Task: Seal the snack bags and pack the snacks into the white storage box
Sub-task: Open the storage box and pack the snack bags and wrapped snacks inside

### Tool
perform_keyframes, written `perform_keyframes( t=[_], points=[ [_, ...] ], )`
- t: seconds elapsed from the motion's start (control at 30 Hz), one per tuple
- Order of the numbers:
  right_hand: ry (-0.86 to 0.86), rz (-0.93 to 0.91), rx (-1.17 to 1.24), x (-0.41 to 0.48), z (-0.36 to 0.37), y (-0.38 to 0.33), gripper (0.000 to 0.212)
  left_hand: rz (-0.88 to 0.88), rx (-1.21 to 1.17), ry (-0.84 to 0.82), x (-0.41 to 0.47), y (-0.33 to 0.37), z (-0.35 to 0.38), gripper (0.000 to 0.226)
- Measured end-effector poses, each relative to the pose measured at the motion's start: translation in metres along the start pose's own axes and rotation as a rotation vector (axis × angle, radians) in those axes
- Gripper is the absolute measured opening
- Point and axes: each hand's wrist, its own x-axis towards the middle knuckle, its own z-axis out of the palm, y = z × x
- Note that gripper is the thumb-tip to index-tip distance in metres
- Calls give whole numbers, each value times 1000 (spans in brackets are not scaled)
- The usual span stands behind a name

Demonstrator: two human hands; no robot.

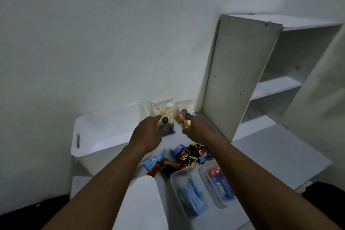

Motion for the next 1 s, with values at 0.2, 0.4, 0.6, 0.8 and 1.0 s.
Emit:
perform_keyframes(
  t=[0.2,0.4,0.6,0.8,1.0],
  points=[
    [-1,-18,-22,89,-28,51,47,-67,-70,-51,87,28,61,48],
    [-37,-29,-9,194,-20,98,61,-225,-104,73,173,18,130,50],
    [-53,1,25,276,17,138,63,-422,-21,325,221,-23,184,45],
    [-27,11,97,313,57,155,62,-583,-58,491,244,-54,208,65],
    [124,37,124,323,83,167,49,-646,-33,600,254,-71,213,74]
  ],
)
